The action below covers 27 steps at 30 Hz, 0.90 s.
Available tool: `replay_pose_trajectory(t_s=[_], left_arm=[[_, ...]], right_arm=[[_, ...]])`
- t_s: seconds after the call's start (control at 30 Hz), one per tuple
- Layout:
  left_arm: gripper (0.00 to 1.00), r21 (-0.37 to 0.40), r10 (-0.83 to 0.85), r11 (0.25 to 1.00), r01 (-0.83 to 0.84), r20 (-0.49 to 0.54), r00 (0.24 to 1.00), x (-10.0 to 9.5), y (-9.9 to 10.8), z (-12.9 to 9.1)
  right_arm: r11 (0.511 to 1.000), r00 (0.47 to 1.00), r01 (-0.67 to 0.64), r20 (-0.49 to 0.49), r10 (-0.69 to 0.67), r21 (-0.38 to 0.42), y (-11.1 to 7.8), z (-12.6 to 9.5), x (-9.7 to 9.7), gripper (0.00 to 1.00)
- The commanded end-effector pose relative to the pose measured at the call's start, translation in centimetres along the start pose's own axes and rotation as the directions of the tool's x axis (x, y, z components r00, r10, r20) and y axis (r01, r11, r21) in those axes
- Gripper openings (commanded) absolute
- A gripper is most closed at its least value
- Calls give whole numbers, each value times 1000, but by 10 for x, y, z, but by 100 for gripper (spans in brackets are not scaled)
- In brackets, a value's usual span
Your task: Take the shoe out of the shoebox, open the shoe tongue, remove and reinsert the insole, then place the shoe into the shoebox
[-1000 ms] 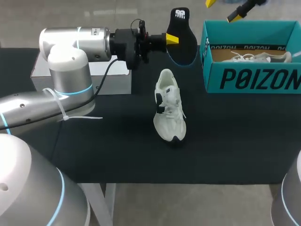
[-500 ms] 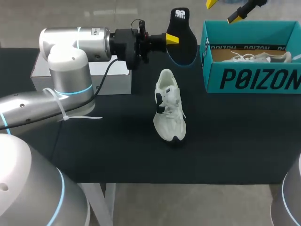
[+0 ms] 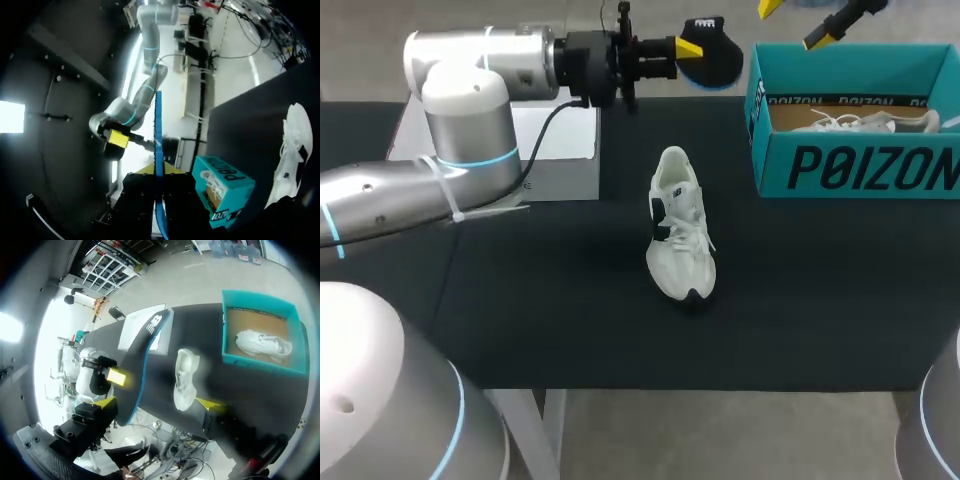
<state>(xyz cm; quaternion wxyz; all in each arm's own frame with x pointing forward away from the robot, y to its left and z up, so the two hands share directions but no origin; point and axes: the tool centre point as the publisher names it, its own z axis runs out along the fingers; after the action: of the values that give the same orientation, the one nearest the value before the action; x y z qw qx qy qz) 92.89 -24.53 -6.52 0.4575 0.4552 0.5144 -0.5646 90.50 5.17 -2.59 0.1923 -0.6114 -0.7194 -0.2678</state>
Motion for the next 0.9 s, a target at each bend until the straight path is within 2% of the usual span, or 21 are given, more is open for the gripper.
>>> replay_pose_trajectory(t_s=[0.03, 0.1, 0.33, 0.37, 0.4, 0.5, 0.53, 0.9], left_arm=[[0, 109, -835, 482, 870, -243, 493, -5, 10, 0], [0, 107, -862, 421, 901, -260, 434, -5, 10, 0], [0, 107, -863, 419, 902, -261, 432, -5, 10, 0], [0, 88, -940, 233, 969, -235, 247, -5, 12, 2], [0, 99, -959, 129, 987, -242, 150, -8, 14, 4], [0, 97, -977, 27, 995, -209, 47, -20, 18, 4], [0, 96, -970, -3, 995, -244, 21, -24, 18, 4], [0, 55, -897, -361, 931, -293, -330, -24, 18, 4]], right_arm=[[1000, 1000, -1, 2, 1, 1, 1, 0, 0, 100], [1000, 1000, -1, 2, 1, 1, 1, 0, 0, 100], [1000, 1000, -1, 2, 1, 1, 1, 0, 0, 100], [1000, 1000, -1, 2, 1, 1, 1, 0, 0, 100], [1000, 1000, -1, 2, 1, 1, 1, 0, 0, 100], [1000, 1000, -1, 2, 1, 1, 1, 0, 0, 100], [1000, 1000, -1, 2, 1, 1, 1, 0, 0, 100], [1000, 1000, -1, 2, 1, 1, 1, 0, 0, 100]])
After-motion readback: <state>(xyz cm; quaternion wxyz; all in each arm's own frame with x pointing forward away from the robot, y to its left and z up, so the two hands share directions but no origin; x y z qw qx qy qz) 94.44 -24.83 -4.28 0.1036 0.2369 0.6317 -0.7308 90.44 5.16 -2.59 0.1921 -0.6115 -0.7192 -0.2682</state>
